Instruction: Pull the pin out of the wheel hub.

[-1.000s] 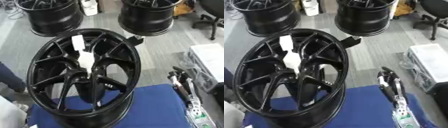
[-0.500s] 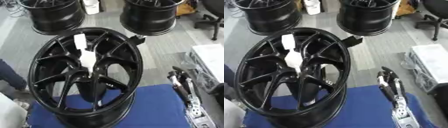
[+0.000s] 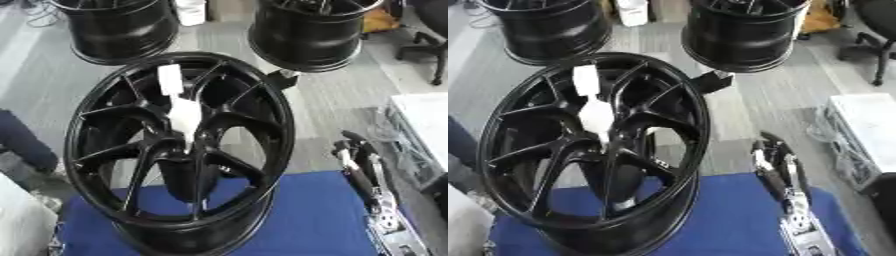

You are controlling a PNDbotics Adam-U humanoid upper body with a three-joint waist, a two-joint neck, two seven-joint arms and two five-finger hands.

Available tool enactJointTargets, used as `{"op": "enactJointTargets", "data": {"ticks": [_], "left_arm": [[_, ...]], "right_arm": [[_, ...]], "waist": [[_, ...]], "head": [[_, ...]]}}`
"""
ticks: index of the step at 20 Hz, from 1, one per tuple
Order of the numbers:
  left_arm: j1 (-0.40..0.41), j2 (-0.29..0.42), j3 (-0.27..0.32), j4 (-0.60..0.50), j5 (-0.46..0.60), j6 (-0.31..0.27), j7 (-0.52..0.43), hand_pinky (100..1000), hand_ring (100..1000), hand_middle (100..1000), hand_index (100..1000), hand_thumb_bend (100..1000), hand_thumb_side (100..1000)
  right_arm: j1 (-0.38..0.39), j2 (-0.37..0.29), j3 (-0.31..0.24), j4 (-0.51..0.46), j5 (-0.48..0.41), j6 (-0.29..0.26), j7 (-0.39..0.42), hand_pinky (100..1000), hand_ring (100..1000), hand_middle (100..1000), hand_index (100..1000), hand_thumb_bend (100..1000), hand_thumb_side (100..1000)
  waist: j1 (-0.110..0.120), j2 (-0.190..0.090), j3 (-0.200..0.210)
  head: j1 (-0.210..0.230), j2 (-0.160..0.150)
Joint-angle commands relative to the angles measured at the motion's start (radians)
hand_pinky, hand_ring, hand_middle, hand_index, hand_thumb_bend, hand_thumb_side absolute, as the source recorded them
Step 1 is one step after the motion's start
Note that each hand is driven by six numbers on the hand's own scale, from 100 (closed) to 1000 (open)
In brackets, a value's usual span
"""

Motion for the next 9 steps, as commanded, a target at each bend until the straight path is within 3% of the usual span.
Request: {"op": "enactJointTargets", "data": {"ticks": [1, 9], "left_arm": [[0.001, -0.052, 0.022, -0.021, -0.033, 0.068, 0.009, 572, 491, 739, 828, 589, 697], [0.006, -0.082, 0.006, 0.025, -0.07, 0.108, 0.008, 570, 481, 712, 812, 565, 702]], "right_arm": [[-0.007, -0.002, -0.005, -0.021, -0.006, -0.003, -0.002, 715, 642, 631, 830, 100, 579], [-0.008, 0.001, -0.001, -0.02, -0.008, -0.005, 0.005, 715, 642, 631, 830, 100, 581]], "waist": [[-0.001, -0.008, 0.001], [-0.003, -0.008, -0.01]], "head": [[0.001, -0.002], [0.0, -0.002]]}}
